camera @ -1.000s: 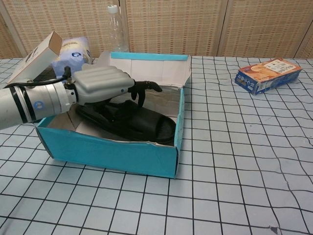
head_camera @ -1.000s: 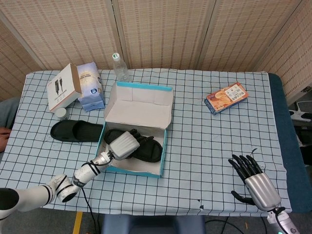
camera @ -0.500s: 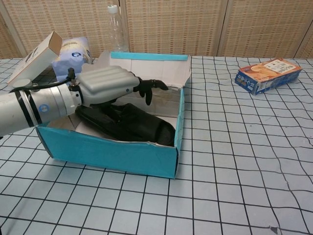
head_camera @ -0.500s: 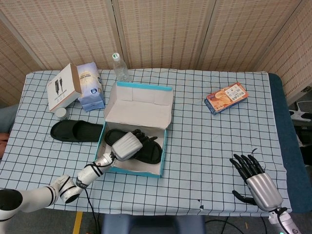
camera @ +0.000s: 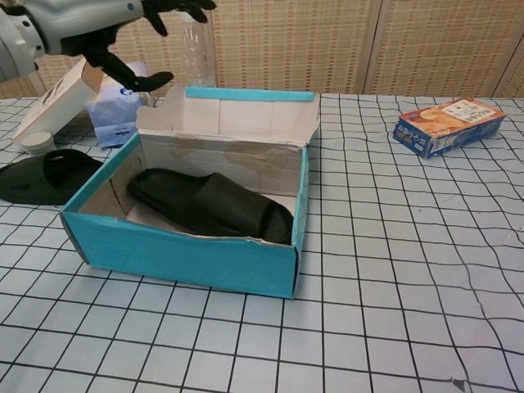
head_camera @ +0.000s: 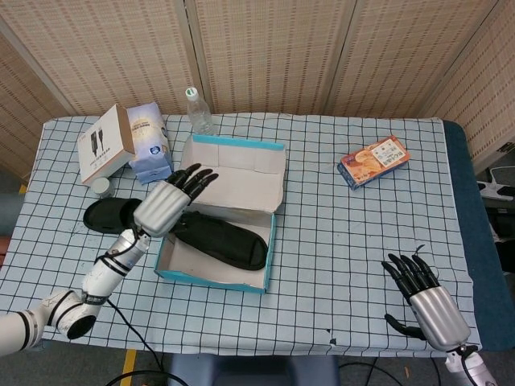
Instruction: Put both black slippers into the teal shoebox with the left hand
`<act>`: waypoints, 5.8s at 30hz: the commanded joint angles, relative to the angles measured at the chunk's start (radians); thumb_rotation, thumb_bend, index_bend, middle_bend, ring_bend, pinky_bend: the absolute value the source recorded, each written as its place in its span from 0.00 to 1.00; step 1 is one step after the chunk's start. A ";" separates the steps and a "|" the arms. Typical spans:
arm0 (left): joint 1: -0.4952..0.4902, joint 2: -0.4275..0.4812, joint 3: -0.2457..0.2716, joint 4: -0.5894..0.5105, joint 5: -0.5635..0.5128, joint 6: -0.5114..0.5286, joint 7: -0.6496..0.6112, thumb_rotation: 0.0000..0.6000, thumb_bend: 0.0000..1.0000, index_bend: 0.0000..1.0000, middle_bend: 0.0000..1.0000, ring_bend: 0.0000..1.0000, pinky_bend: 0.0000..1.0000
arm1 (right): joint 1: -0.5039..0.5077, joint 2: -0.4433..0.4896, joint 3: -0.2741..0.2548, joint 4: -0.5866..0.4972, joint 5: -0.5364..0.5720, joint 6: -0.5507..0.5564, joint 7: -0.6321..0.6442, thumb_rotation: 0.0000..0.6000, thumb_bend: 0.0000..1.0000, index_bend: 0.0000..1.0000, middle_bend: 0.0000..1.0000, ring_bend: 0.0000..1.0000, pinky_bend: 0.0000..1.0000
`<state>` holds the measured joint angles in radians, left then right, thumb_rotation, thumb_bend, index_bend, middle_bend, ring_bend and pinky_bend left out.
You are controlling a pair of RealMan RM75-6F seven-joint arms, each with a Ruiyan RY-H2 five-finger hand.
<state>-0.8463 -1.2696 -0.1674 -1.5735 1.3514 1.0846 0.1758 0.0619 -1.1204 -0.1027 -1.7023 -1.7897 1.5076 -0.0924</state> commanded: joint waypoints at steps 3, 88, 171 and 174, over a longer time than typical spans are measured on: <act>0.067 0.090 0.022 0.056 -0.311 -0.154 0.129 1.00 0.41 0.00 0.00 0.00 0.17 | -0.013 0.004 0.004 -0.003 -0.008 0.030 0.009 0.87 0.15 0.00 0.00 0.00 0.00; 0.138 -0.154 0.101 0.444 -0.178 0.023 0.203 1.00 0.73 0.81 0.90 0.82 1.00 | -0.009 -0.004 0.015 0.001 -0.001 0.002 -0.004 0.87 0.15 0.00 0.00 0.00 0.00; -0.069 -0.128 0.159 0.068 0.301 -0.063 -0.727 1.00 0.75 0.83 0.92 0.81 1.00 | 0.001 -0.016 0.006 0.004 -0.001 -0.022 -0.029 0.87 0.15 0.00 0.00 0.00 0.00; -0.072 -0.135 0.156 0.071 0.277 -0.091 -0.726 1.00 0.75 0.83 0.92 0.81 1.00 | -0.001 -0.014 0.007 0.005 -0.001 -0.016 -0.024 0.87 0.15 0.00 0.00 0.00 0.00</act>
<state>-0.9160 -1.4002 -0.0095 -1.5049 1.6374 1.0035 -0.5516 0.0614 -1.1349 -0.0959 -1.6976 -1.7906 1.4911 -0.1171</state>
